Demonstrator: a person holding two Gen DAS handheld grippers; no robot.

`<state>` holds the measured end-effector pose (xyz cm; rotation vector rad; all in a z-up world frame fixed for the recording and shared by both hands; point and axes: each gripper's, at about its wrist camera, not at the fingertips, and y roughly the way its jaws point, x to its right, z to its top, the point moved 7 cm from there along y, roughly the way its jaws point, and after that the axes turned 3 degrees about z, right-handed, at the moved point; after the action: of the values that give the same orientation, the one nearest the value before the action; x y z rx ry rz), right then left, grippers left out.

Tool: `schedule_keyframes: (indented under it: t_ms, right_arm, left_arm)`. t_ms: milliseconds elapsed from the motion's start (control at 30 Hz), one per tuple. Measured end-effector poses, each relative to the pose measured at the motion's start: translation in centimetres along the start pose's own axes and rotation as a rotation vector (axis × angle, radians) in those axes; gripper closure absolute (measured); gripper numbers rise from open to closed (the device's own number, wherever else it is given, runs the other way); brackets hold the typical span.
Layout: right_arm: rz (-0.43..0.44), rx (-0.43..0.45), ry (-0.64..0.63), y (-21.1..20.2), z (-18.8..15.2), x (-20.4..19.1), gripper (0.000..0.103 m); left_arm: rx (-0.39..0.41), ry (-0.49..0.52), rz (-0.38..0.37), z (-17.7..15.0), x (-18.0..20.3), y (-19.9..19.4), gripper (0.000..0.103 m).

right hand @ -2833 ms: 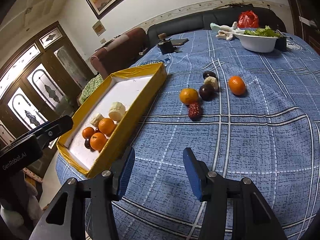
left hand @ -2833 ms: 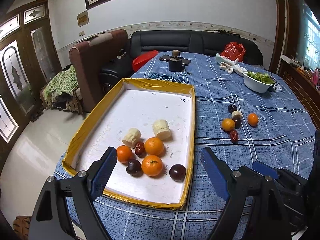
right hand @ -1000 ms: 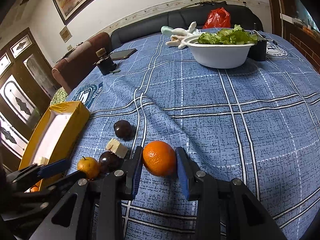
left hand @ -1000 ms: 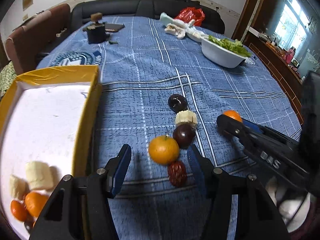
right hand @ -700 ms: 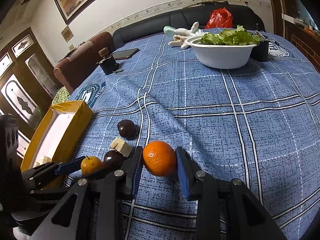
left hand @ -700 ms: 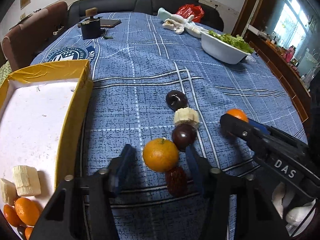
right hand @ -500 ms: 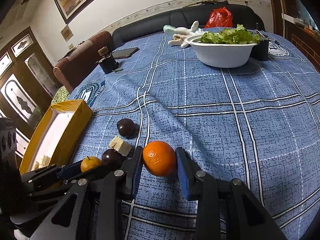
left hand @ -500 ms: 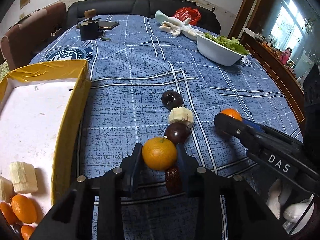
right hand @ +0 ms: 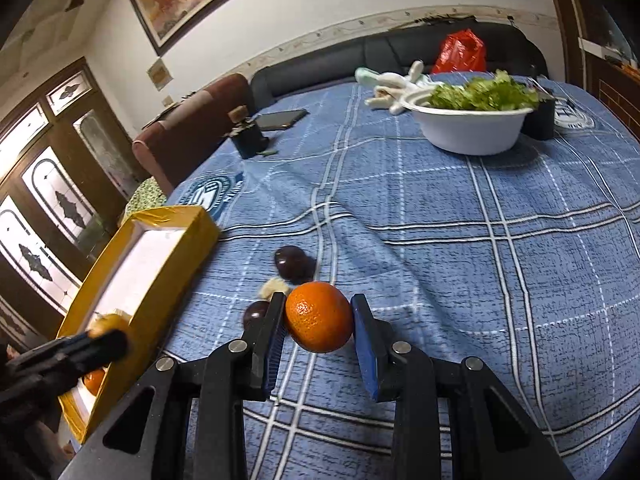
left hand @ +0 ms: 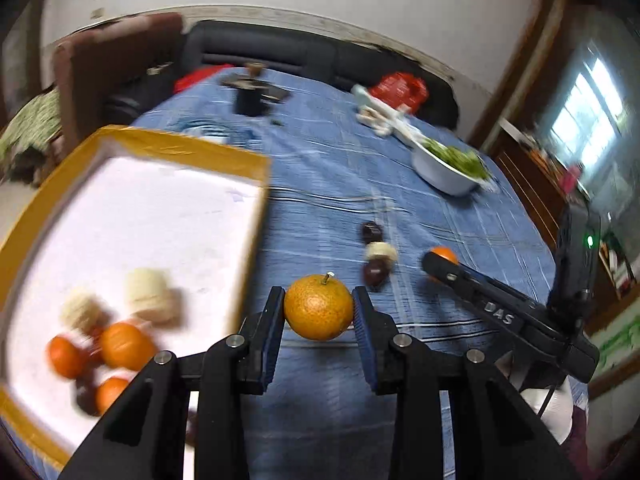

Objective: Organize fruits
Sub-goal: 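Grasp an orange with the right tool while the left tool grasps the other orange, then carry both oranges to the tray and open both tools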

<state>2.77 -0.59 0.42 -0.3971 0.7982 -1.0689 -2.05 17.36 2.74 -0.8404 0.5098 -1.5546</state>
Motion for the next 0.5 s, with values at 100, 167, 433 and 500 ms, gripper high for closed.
schedule_keyframes:
  t_ms: [100,167,433,500]
  right_arm:
    - [0.011,0.008,-0.024,-0.2,-0.4,-1.0,0.067]
    - [0.0,0.016,-0.049,-0.5,-0.8,-1.8,0.067]
    - [0.04,-0.013,-0.104,-1.7,-2.7,-7.2,0.067]
    - [0.079,-0.039,-0.132,-1.5,-3.1,-9.6,0.067]
  left_arm:
    - [0.029,-0.075,0.072,0.0,-4.0,-1.9,0.07]
    - [0.057,-0.109,0.14,0.0,-6.4,-3.1,0.07]
    - [0.093,-0.209,0.31,-1.4,-14.6,-5.9,0.07]
    - [0.078,-0.236,0.306,-2.0,-16.0,-5.7,0.07]
